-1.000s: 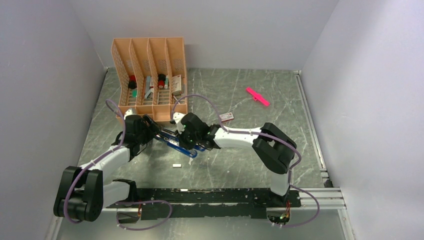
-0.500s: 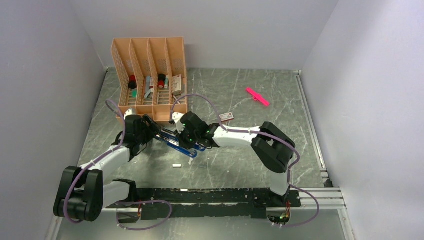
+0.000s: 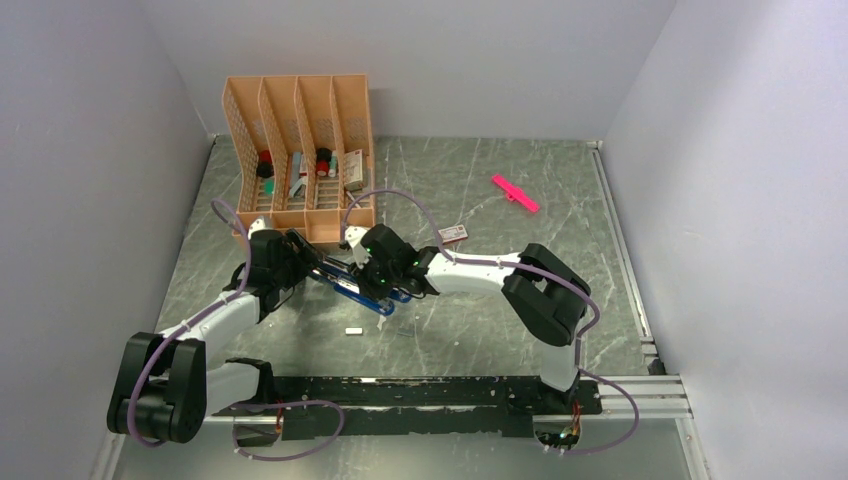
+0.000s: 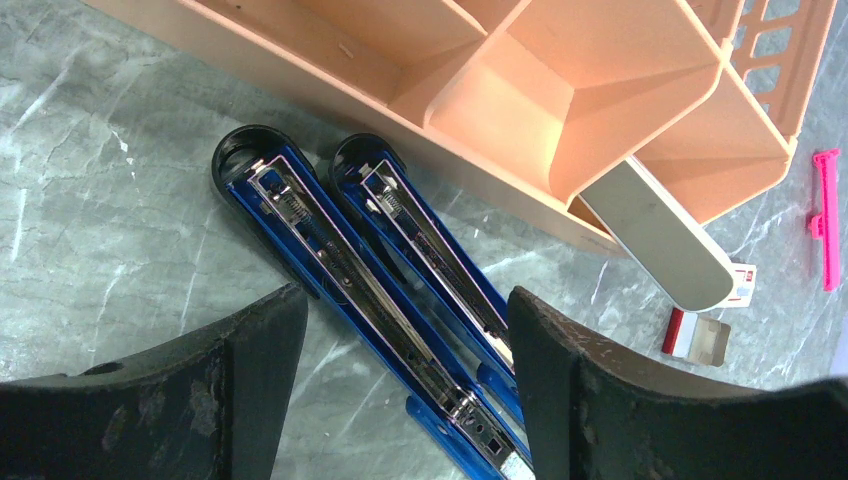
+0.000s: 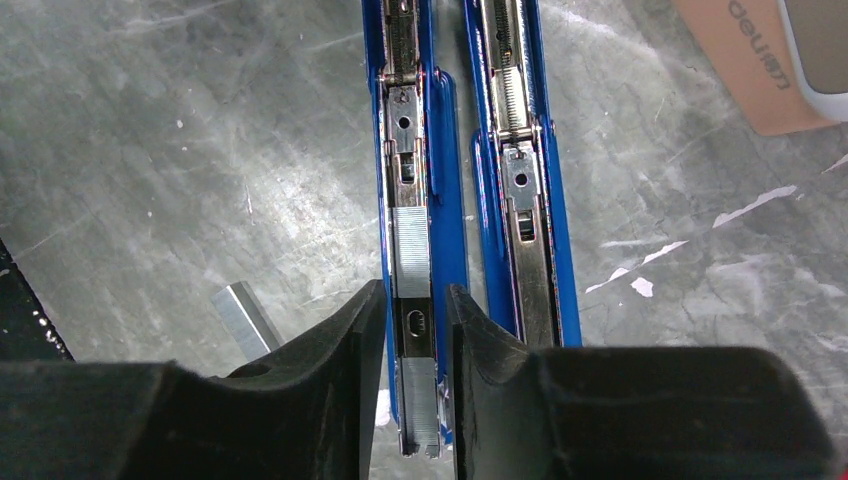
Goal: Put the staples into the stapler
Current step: Install the staple into the stapler, then adjust the staple in the stapler.
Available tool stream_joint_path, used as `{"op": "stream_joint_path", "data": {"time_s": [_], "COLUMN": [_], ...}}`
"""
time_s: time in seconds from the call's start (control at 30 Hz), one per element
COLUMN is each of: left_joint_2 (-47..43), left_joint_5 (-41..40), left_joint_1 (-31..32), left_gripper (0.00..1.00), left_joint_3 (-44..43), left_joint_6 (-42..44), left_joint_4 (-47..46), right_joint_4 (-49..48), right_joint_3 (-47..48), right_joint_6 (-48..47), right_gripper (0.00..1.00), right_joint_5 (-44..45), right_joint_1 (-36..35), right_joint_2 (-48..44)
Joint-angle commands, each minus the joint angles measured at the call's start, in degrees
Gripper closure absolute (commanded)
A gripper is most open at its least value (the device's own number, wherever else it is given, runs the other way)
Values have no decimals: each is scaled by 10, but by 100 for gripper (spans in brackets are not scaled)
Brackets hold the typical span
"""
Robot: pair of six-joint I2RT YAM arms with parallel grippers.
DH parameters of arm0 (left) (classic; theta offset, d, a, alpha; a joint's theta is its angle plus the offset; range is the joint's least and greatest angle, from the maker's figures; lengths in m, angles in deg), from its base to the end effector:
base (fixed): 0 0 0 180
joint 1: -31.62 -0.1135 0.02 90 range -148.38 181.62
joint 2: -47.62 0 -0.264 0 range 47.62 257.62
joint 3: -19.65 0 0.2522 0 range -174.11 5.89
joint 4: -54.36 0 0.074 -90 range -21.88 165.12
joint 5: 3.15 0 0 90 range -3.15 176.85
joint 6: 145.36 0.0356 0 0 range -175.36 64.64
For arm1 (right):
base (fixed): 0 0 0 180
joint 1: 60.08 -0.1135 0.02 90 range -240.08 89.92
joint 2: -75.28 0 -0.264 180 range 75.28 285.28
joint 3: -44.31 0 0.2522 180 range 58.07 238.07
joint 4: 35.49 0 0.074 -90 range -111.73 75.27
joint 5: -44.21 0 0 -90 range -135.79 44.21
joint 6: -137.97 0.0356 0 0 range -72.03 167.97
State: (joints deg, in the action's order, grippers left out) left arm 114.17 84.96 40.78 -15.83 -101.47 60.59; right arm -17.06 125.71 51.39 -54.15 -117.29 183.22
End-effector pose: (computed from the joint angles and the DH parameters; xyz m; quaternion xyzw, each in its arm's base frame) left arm 0.2155 -0.0336 0.1591 -0.2909 0.8475 -0.1928 0.4000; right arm 0.2146 0.3426 0.1748 -0.4417 0.8090 0.2509 0.2957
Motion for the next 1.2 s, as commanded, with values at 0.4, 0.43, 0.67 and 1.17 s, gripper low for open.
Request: {"op": "stream_joint_path", "data": {"time_s": [0.4,0.43,0.67,1.17], "left_joint_2": [-2,-2,-4,-4], "left_joint_5": [3,3,4,3], "left_joint_1": [3,3,3,3], "left_gripper": [23,23,23,22], "left_joint_3": [-5,-4,-4,-4], "left_joint_6": [1,1,1,1], "left_joint_4": [-19,-19,-19,-19], "right_joint_4": [-70,-72,-70,-34], "right_joint_3": [1,5,19,9], "right_joint_6": [25,27,34,19], "right_gripper": [71,72,78,82], "right_joint_5": [-3,-5,-10,32], "right_joint_1": [9,9,8,8], "right_joint_2": [-2,4,30,30]}}
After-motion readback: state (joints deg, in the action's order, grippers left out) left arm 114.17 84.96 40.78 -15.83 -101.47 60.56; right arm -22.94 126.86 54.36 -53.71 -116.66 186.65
